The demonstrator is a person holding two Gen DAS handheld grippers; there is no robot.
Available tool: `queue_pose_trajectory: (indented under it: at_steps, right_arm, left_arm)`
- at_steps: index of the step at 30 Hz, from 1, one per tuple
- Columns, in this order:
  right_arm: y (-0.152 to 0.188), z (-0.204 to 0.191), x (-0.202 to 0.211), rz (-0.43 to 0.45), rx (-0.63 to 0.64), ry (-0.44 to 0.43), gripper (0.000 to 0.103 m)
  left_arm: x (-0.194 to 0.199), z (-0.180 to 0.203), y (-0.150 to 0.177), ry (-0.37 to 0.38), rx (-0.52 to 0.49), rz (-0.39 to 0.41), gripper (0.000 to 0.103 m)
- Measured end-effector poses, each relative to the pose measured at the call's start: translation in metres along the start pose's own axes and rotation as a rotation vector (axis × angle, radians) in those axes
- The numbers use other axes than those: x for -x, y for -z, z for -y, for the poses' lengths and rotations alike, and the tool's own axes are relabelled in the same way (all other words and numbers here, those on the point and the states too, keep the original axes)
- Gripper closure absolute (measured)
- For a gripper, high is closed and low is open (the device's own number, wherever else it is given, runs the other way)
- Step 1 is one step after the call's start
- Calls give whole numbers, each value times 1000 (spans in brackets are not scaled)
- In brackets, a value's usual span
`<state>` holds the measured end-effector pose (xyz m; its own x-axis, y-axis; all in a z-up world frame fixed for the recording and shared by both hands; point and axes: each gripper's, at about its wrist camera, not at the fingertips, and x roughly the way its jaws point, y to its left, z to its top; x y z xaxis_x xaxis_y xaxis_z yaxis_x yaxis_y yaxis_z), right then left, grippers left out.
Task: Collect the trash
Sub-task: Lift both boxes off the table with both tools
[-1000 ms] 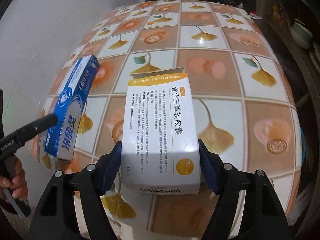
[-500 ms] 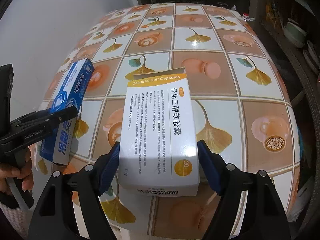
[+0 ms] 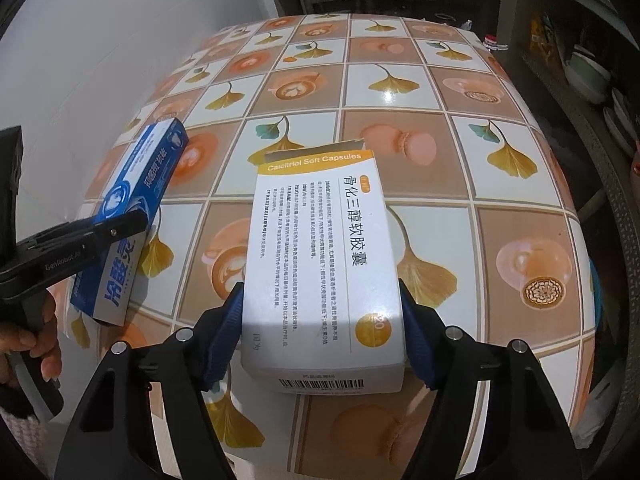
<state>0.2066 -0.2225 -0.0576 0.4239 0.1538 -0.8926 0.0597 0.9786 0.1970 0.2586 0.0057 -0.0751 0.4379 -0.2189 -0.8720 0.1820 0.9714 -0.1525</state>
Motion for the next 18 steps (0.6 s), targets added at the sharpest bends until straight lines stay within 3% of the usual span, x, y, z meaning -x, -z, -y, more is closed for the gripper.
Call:
queue_pose_trajectory:
  at_steps: [18]
  right_arm:
    - [-6, 5, 23, 66, -15, -25, 35]
  left_arm:
    - [29, 11, -6, 55, 2, 71, 56]
